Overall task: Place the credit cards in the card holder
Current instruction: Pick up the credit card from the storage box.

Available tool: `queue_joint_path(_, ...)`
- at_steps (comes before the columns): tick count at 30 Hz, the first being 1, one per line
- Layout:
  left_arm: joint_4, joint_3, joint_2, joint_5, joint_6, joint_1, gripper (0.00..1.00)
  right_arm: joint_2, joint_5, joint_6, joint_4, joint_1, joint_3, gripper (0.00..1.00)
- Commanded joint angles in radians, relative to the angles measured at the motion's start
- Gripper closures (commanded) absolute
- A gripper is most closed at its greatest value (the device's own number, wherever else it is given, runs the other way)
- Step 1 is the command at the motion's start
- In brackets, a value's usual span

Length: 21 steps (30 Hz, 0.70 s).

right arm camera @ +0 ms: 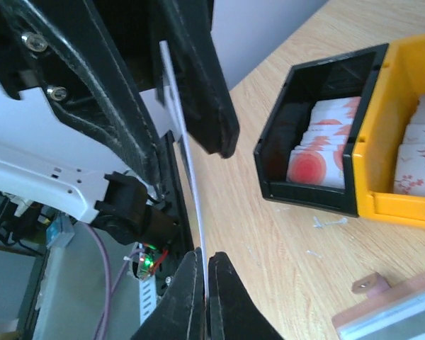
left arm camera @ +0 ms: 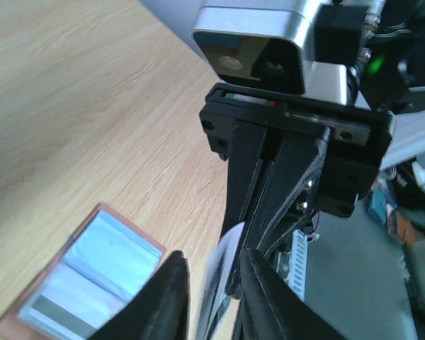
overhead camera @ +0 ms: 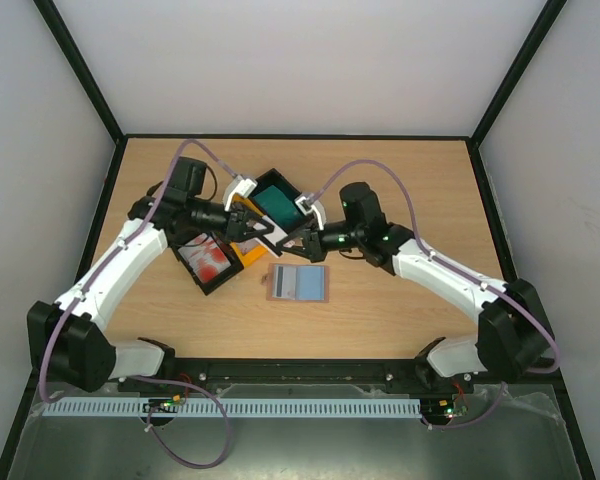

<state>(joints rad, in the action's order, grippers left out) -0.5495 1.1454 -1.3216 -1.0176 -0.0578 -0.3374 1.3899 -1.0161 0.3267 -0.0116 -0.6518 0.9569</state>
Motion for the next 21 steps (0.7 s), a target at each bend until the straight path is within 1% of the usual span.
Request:
queue_joint_path(1,0.108,-0.034,0.077,-0.124,0.083,0.002,0.68,-0.076,0.025,0.138,-0.192,-0.006,-0.049,0.98)
queue_joint_path(2,0.158,-0.052,0.094,-0.126,0.140,0.002,0.62,-0.089,0.040,0.183,-0.242,-0.006,-0.062,0.98)
queue_joint_path(4,0.276,-0.091,0.121,-0.134,0.260,0.002,0.55,-0.109,0.081,0.280,-0.335,-0.005,-0.078,0.98)
queue_joint_path(6,0.429,-0.149,0.149,-0.120,0.414,0.002,0.54,-0.120,0.125,0.369,-0.405,-0.006,-0.086,0.98)
queue_joint_path(8,0.661,-0.213,0.179,-0.093,0.619,0.001,0.56,-0.127,0.155,0.440,-0.488,-0.005,-0.095,0.98)
queue_joint_path(9,0.742,-0.243,0.191,-0.072,0.694,0.001,0.58,-0.126,0.162,0.471,-0.514,-0.006,-0.098,0.98)
queue_joint_path(10,0.820,-0.266,0.197,-0.056,0.753,0.001,0.62,-0.125,0.163,0.495,-0.536,-0.006,-0.099,0.98)
queue_joint_path(11,0.873,-0.281,0.200,-0.042,0.797,0.001,0.67,-0.123,0.160,0.524,-0.554,-0.006,-0.099,0.98)
queue_joint_path(12,0.896,-0.287,0.201,-0.026,0.818,0.001,0.72,-0.122,0.157,0.538,-0.568,-0.006,-0.102,0.98)
queue_joint_path(14,0.930,-0.295,0.203,0.005,0.846,-0.001,0.77,-0.124,0.146,0.550,-0.577,-0.006,-0.105,0.98)
queue_joint_path(21,1.059,-0.331,0.189,0.014,0.942,-0.003,0.86,-0.146,0.106,0.599,-0.629,-0.006,-0.143,0.98)
